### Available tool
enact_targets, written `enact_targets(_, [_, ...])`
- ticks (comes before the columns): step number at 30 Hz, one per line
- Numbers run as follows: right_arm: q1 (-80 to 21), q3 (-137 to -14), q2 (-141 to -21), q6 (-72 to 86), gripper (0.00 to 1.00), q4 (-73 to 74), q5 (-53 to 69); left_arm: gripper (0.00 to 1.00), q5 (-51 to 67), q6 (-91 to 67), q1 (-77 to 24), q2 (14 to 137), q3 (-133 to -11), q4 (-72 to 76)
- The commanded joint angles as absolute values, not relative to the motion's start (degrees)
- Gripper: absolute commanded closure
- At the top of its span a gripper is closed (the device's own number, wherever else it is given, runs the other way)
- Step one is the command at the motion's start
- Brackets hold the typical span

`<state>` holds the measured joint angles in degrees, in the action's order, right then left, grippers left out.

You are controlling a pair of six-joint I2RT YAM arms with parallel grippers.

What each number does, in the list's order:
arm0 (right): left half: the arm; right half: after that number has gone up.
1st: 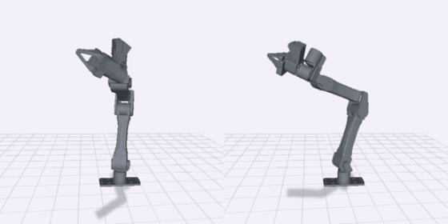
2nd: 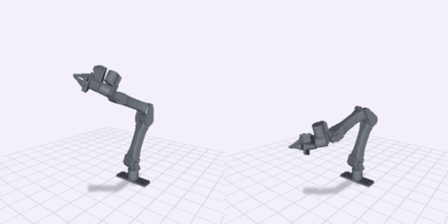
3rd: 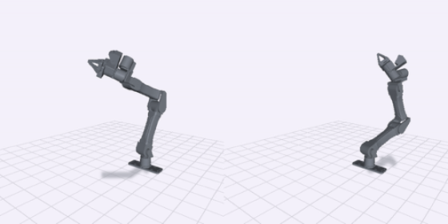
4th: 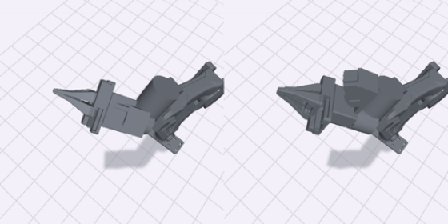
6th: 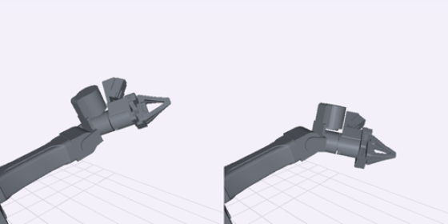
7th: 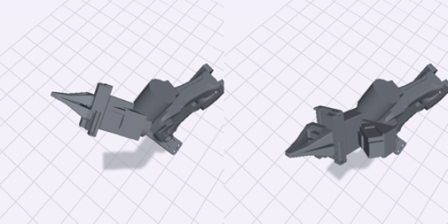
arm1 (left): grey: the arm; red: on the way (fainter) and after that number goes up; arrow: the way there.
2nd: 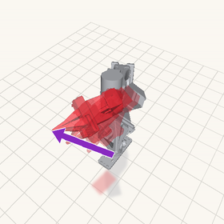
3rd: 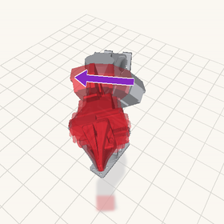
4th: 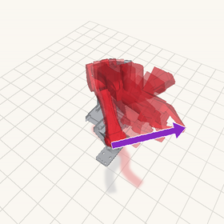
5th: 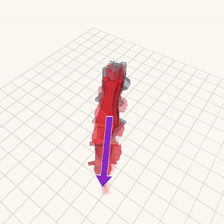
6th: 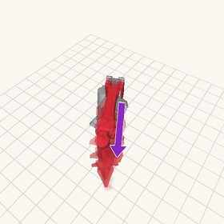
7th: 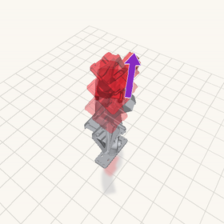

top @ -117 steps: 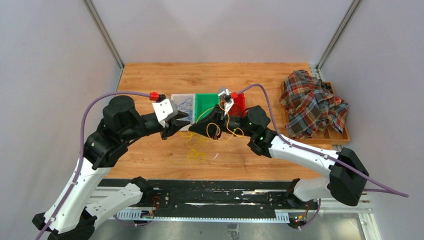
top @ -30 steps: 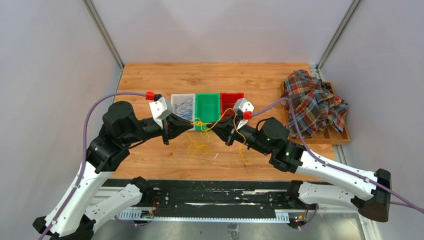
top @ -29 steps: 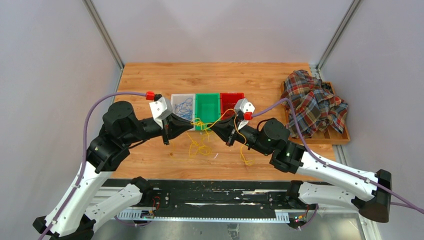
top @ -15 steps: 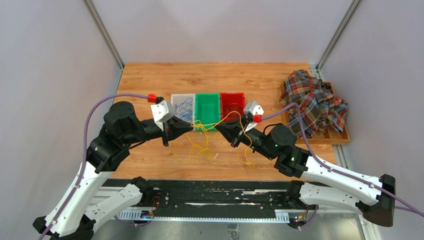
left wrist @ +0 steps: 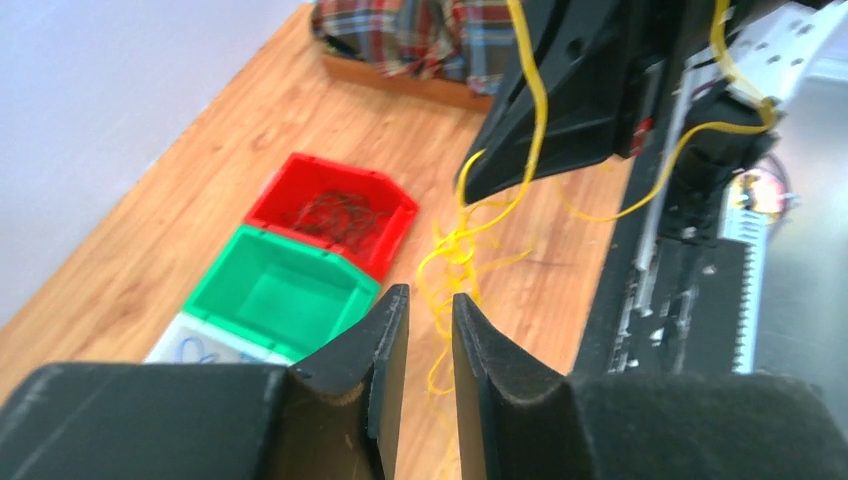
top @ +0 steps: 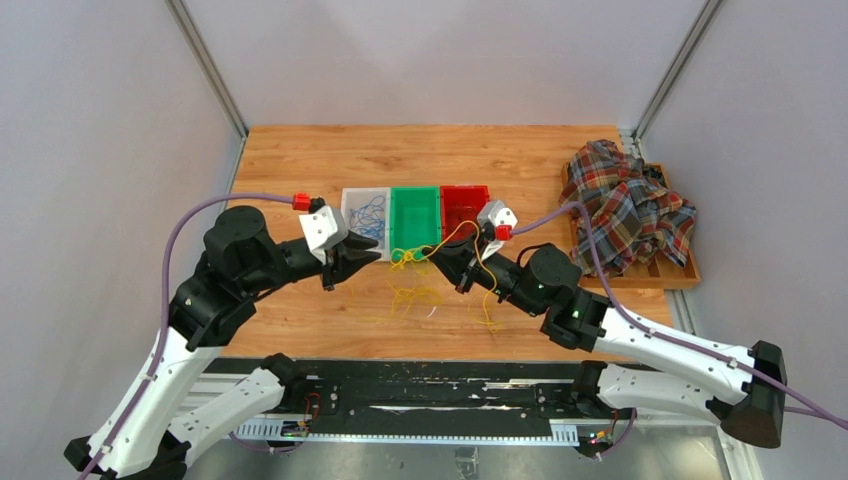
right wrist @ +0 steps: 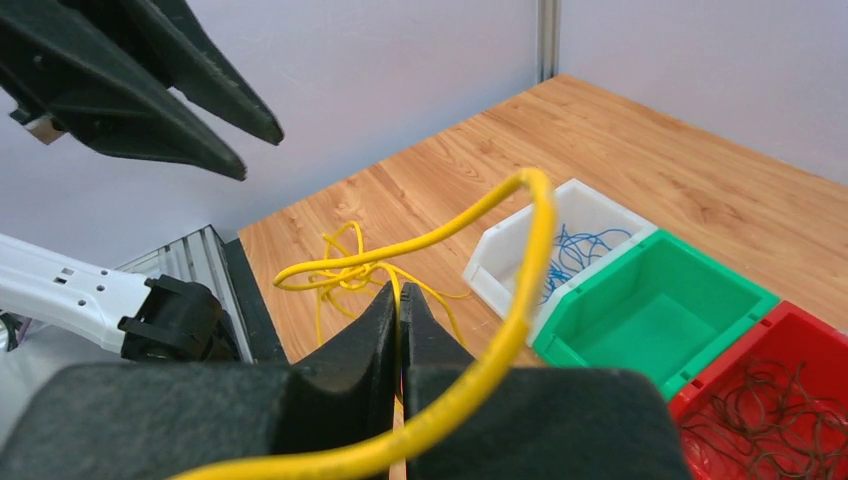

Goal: Untangle the cables

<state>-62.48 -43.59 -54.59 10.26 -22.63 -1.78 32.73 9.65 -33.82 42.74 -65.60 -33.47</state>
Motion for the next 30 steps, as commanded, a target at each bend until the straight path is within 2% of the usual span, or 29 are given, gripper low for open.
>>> enact_targets(1, [-61.17,-45.85,-51.88,7.5,0.99,-20.18,-3.61,0.77,24.19,13.71,-33.4,41.73,-64.44,-31.85])
enact_targets(2, [-61.17,-46.15,-51.92,7.4,0.99,-19.62,-3.03,0.76,24.72,13.23,-33.4,41.8,-64.16,-31.59])
enact_targets(8, [-61.17,-47.66,-53.36,7.05,1.0,-18.19,0.34,0.49,40.11,4.25,-33.4,44.48,-61.85,-28.64])
enact_targets(11, [-61.18,-48.52,-54.06,6.97,0.99,-17.74,1.33,0.47,45.17,2.54,-33.41,45.82,-61.13,-27.47])
enact_targets(13, [-61.17,-49.01,-54.45,6.86,0.99,-17.45,1.96,0.5,45.51,3.83,-33.46,47.08,-61.42,-28.63])
enact_targets(18, [-61.17,-50.0,-54.69,6.59,0.99,-16.48,2.94,0.69,39.52,12.04,-33.45,48.93,-63.1,-33.02])
enact_targets(21, [-61.17,-50.42,-54.58,6.29,0.99,-15.76,3.43,0.74,36.07,14.54,-33.49,47.87,-62.44,-33.01])
enact_targets(30, [-61.17,-50.97,-54.67,5.34,1.0,-13.78,4.12,0.98,44.36,12.69,-33.4,45.16,-62.64,-32.77])
